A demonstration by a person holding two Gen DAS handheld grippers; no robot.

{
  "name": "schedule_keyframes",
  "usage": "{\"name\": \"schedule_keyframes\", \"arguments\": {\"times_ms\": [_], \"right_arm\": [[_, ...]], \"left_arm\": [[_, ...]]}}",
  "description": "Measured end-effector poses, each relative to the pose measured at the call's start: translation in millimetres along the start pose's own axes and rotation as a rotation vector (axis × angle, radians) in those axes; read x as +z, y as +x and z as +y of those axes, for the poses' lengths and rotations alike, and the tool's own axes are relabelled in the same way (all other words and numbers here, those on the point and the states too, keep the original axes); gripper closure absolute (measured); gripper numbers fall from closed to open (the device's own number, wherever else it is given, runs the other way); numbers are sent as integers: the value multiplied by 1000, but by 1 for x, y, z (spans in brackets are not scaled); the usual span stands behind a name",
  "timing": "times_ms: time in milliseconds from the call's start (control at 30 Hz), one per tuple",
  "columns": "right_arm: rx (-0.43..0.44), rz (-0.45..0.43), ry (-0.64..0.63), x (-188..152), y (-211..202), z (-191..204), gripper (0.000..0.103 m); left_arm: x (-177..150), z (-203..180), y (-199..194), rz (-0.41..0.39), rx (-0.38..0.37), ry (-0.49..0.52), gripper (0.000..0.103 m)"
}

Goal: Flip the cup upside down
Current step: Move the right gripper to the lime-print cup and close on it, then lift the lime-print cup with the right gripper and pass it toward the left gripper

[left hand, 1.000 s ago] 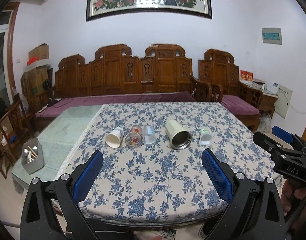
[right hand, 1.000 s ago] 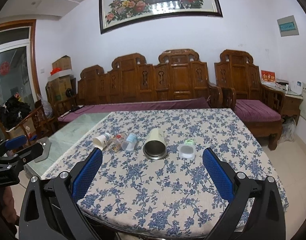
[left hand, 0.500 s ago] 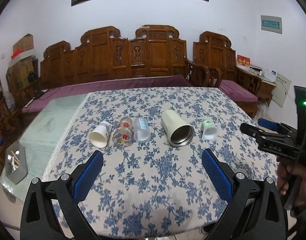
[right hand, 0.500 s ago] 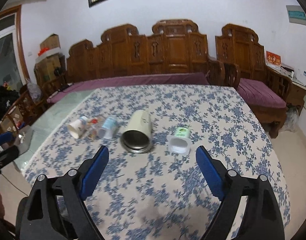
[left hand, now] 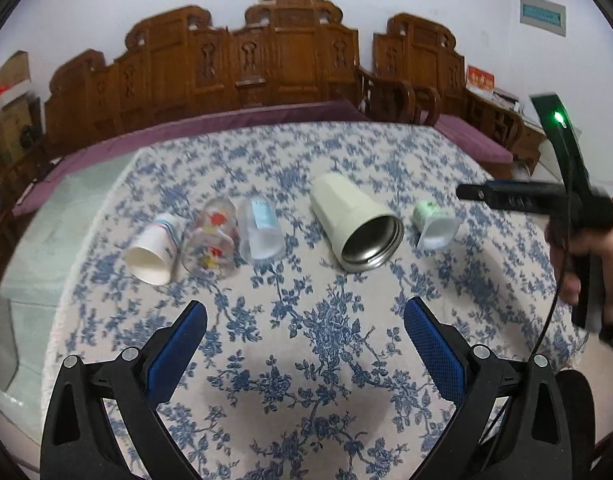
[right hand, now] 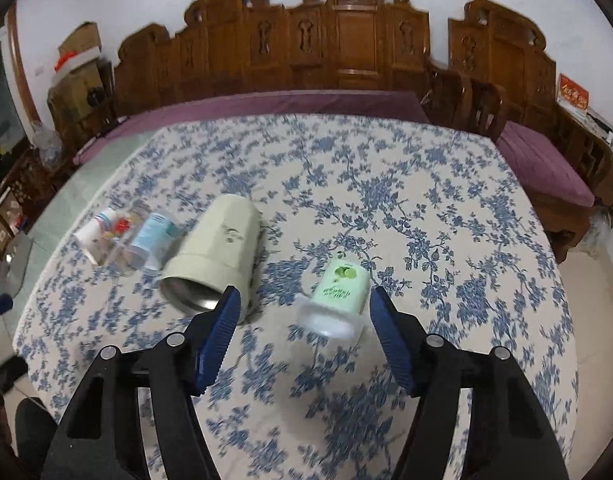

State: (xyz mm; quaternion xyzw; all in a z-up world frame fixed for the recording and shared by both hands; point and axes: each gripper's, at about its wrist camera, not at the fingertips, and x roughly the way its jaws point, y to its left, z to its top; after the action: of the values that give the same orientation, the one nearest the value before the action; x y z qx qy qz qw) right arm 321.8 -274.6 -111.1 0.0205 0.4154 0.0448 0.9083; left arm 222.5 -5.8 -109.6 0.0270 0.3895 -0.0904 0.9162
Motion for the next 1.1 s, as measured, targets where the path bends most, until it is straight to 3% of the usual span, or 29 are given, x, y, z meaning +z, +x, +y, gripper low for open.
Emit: {"name": "schedule_keyframes", "arguments": {"times_ms": [300, 600, 800, 1100], "right_arm": [[-14, 229, 73, 29, 88, -25, 44], [7, 388, 172, 23, 131, -39, 51], [19, 382, 182, 17, 118, -37, 52], [94, 336, 127, -15, 63, -10, 52]], "left_arm": [[-2, 3, 46, 62, -15, 0, 8], [-1, 3, 55, 74, -22, -8, 8], [-2, 5, 41, 66, -15, -18, 8], [-14, 8, 9, 43, 6, -40, 8]]}}
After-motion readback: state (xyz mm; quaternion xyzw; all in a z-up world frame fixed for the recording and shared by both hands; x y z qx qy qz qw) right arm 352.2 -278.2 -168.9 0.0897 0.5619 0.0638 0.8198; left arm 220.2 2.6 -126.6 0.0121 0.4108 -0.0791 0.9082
